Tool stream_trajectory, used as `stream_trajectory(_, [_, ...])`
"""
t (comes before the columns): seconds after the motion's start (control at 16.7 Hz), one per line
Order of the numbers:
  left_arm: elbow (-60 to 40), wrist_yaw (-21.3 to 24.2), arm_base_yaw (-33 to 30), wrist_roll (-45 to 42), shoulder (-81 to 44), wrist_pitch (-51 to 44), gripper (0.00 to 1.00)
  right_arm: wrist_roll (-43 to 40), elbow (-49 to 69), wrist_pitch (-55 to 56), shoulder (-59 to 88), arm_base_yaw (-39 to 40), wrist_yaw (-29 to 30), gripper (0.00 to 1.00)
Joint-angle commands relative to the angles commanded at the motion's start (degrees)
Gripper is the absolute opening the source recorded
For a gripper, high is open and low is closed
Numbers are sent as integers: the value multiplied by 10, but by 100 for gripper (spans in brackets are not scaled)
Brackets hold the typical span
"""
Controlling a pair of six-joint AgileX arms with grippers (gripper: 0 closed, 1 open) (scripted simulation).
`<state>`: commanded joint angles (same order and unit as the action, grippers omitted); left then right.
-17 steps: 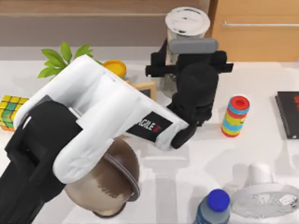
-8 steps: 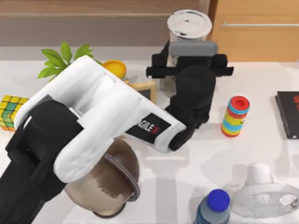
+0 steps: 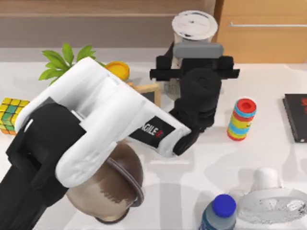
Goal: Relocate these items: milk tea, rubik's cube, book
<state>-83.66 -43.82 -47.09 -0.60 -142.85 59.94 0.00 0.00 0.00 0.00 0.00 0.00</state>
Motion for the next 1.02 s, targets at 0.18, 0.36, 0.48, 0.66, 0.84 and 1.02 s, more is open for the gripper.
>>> stream_trajectory(0.18, [0, 0, 0, 0, 0, 0, 98, 0, 0, 0, 0, 0, 0, 100])
stream_trajectory(0.36, [0, 0, 0, 0, 0, 0, 100, 0, 0, 0, 0, 0, 0, 100])
stream_trajectory(0.48, [0, 0, 0, 0, 0, 0, 100, 0, 0, 0, 0, 0, 0, 100])
stream_trajectory(0.66, [0, 0, 0, 0, 0, 0, 100, 0, 0, 0, 0, 0, 0, 100])
stream_trajectory(0.84, [-6, -1, -3, -1, 1, 2, 100, 0, 0, 0, 0, 0, 0, 100])
stream_trajectory(1.02, [-18, -6, -15, -7, 10, 13, 100, 0, 0, 0, 0, 0, 0, 100])
